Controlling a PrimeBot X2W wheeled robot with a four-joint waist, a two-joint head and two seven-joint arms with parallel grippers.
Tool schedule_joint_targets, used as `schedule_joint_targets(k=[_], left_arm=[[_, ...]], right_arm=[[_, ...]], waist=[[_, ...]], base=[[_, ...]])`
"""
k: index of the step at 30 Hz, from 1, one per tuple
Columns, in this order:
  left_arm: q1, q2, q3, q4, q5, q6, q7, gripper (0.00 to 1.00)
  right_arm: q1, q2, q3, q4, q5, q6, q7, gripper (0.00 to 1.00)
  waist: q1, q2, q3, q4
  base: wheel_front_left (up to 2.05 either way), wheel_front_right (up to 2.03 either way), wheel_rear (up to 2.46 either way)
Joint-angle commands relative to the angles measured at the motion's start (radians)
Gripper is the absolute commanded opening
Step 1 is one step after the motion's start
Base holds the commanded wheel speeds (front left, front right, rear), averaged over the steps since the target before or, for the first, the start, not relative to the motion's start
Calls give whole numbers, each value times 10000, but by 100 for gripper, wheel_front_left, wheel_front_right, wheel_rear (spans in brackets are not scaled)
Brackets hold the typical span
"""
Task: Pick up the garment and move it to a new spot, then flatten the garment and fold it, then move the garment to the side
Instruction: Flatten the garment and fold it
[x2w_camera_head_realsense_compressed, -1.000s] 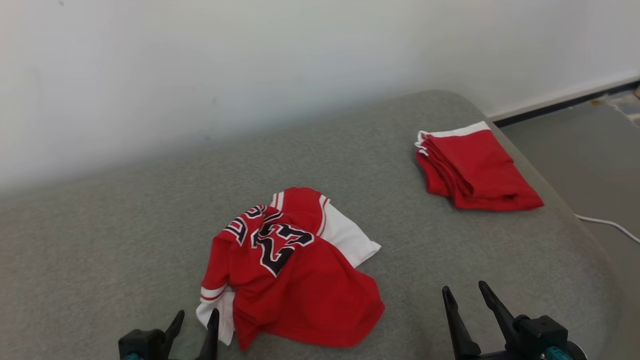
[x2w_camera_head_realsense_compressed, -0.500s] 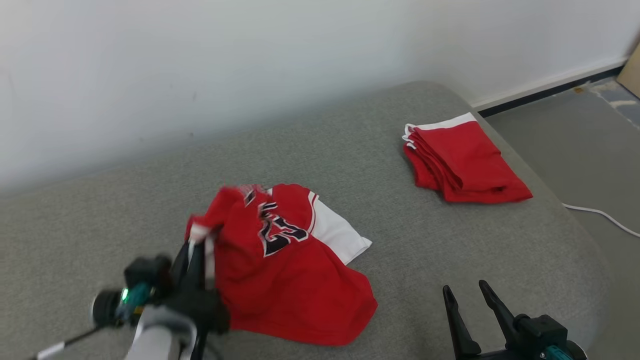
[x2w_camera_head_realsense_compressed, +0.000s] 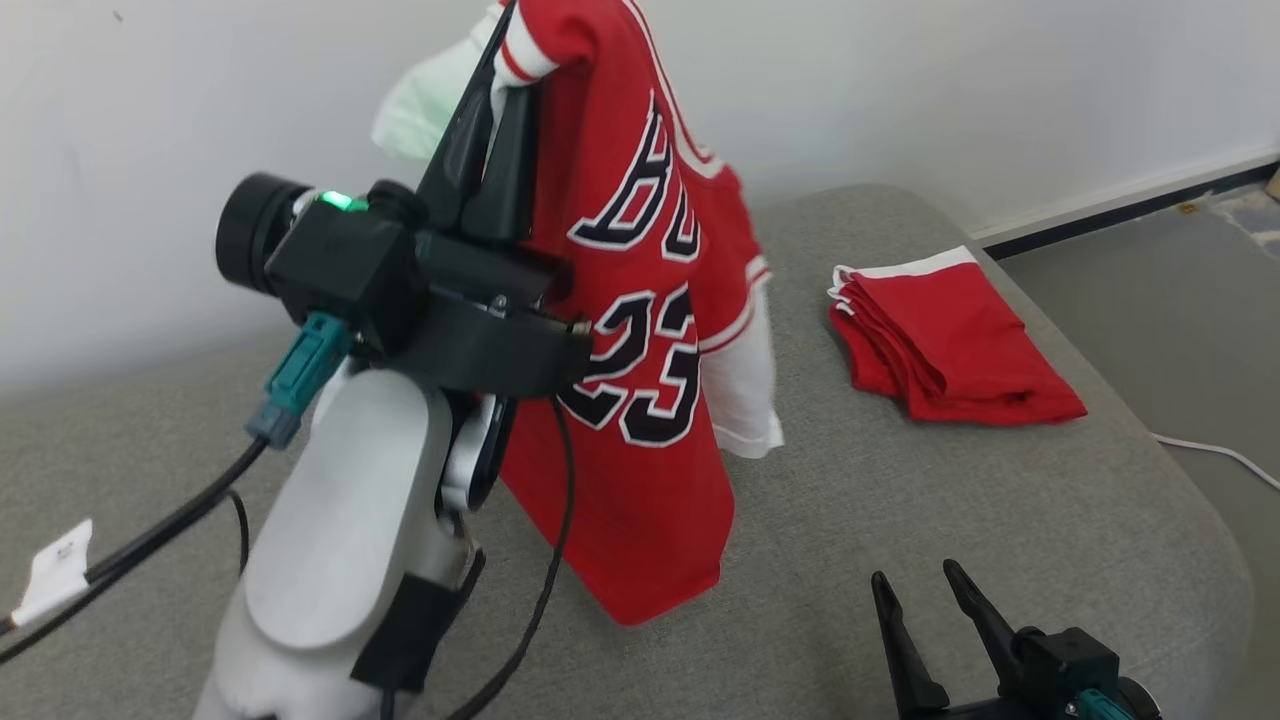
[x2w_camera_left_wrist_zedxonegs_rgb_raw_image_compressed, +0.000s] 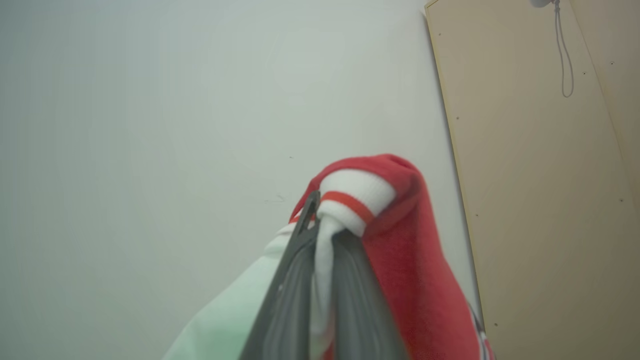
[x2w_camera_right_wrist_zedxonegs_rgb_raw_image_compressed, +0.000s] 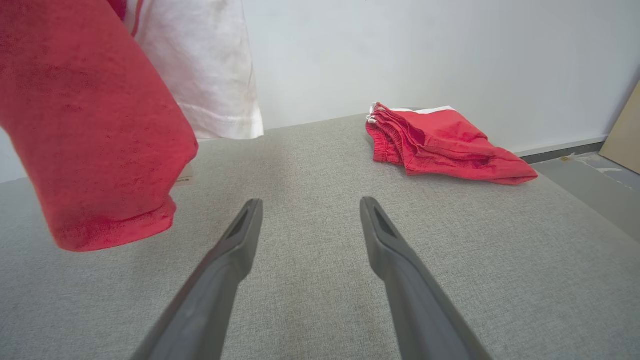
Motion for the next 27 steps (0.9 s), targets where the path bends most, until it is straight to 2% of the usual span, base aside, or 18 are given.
schedule_joint_targets(k=[1,6,9,10,11,12,13,17,23,27], left_arm=[[452,24,26,-85,-159,126,-25,0],[2464,274,458,429,-336,427,-30,0],[4026,535,914,1080,-654,539,-30,0],[4988,630,1130,1689,-870,499,-30,0],[5361,678,1208,2035,-986,483,-28,16],[5678,723,1244,2389,-1085,462,33,47],[5884,817,1282,2646,-1113,449,35,100],[6379,1004,1426,3268,-1228,597,96,100],[6792,1739,1822,3626,-1162,1084,231,100],[6438,2006,1769,3021,-1135,927,446,100]], right_arm=[[99,28,-51,-9,40,9,-59,100],[216,17,-156,-10,40,9,-4,100],[252,27,-178,-52,19,9,0,100],[301,27,-205,-84,-11,9,17,100],[319,34,-170,-90,-24,9,41,100],[345,36,-180,-96,-35,9,54,100],[343,40,-136,-98,-34,9,67,100],[339,52,-102,-112,5,9,72,100],[389,92,-50,-93,53,9,63,100],[402,92,-100,-66,40,9,32,100]], waist=[[0,0,37,116],[0,0,136,689],[0,0,182,1052],[0,0,193,1329],[0,0,194,1453],[0,0,195,1588],[0,0,196,1691],[0,0,185,1944],[0,0,178,2099],[0,0,237,2017]], base=[[0,0,0],[0,0,0],[0,0,0],[0,0,0],[0,0,0],[0,0,0],[0,0,0],[0,0,0],[0,0,0],[0,0,0]])
